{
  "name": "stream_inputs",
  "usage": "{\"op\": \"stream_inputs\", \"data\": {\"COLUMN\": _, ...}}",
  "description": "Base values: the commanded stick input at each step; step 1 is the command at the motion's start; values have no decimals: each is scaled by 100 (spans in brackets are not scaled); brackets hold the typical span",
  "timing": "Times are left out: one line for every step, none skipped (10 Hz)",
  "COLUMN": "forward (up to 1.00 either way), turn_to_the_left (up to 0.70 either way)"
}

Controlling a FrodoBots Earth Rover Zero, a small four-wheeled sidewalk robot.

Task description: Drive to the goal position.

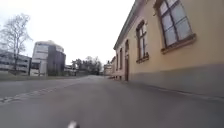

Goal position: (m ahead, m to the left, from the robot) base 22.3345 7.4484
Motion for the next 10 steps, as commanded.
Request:
{"op": "stream_inputs", "data": {"forward": 100, "turn_to_the_left": 6}}
{"op": "stream_inputs", "data": {"forward": 100, "turn_to_the_left": 37}}
{"op": "stream_inputs", "data": {"forward": 100, "turn_to_the_left": 40}}
{"op": "stream_inputs", "data": {"forward": 100, "turn_to_the_left": 40}}
{"op": "stream_inputs", "data": {"forward": 100, "turn_to_the_left": 1}}
{"op": "stream_inputs", "data": {"forward": 100, "turn_to_the_left": 0}}
{"op": "stream_inputs", "data": {"forward": 100, "turn_to_the_left": 0}}
{"op": "stream_inputs", "data": {"forward": 100, "turn_to_the_left": 0}}
{"op": "stream_inputs", "data": {"forward": 100, "turn_to_the_left": 0}}
{"op": "stream_inputs", "data": {"forward": 100, "turn_to_the_left": 0}}
